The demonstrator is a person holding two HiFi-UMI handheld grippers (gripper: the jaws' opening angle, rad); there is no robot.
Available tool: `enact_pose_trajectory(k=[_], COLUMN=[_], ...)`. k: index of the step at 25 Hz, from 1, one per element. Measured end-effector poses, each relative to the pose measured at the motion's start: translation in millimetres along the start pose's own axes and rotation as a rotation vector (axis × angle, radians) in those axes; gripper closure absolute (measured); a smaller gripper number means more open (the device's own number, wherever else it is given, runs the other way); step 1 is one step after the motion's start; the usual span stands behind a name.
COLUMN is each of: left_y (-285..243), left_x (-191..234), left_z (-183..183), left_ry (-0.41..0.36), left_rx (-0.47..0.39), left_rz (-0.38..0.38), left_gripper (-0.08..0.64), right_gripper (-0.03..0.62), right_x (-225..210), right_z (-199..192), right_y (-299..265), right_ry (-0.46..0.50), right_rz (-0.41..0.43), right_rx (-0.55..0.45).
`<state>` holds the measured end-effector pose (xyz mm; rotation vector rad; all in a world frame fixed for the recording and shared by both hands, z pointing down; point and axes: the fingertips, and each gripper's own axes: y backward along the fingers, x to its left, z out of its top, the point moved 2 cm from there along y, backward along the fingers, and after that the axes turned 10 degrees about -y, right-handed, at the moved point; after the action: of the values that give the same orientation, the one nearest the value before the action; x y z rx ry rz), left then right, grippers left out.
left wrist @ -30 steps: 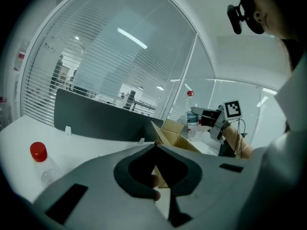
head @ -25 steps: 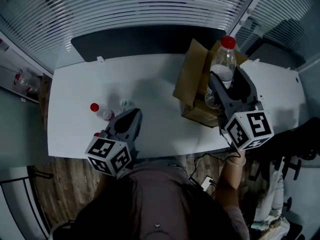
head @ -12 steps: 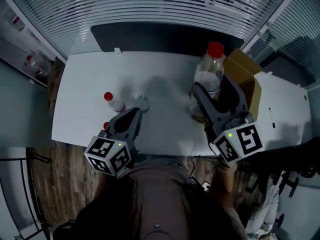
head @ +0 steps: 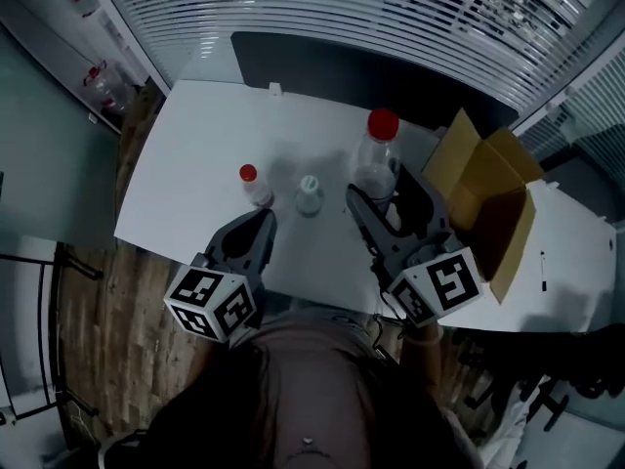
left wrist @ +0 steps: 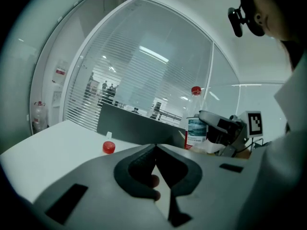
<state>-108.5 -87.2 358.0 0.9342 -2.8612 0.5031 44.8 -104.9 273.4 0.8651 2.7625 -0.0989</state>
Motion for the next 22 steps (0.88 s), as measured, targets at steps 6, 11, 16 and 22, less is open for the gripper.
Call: enact_pose_trajectory(k=[6,11,16,22], left_y=[16.6,27.0,34.6,39.9], left_x=[12.5,15.9,15.5,14.3], left_z=[-3.6,-8.4,-16.7,-24.2], left_ry=[0.022,0.041,0.058,0.060], left_rx=[-0.010,-0.013,-0.004,0.012], left_rz=[0.077,0.124,0.159,0.173], left_gripper=[0.551,0.551,0.551,0.551], right_gripper=[0.290,0.290,0.290,0.290], right_x=[19.3,28.8,36.3,40.3], right_z=[-22.8,-41.1,-71.9,-119.2], right_y=[-17.4,-23.0,-23.4,-23.8], right_ry=[-0.020,0.022,0.076,0.093], right_rz=[0.086,0.134,0.134,0.101], right_rx=[0.022,0.007,-0.022,0.008])
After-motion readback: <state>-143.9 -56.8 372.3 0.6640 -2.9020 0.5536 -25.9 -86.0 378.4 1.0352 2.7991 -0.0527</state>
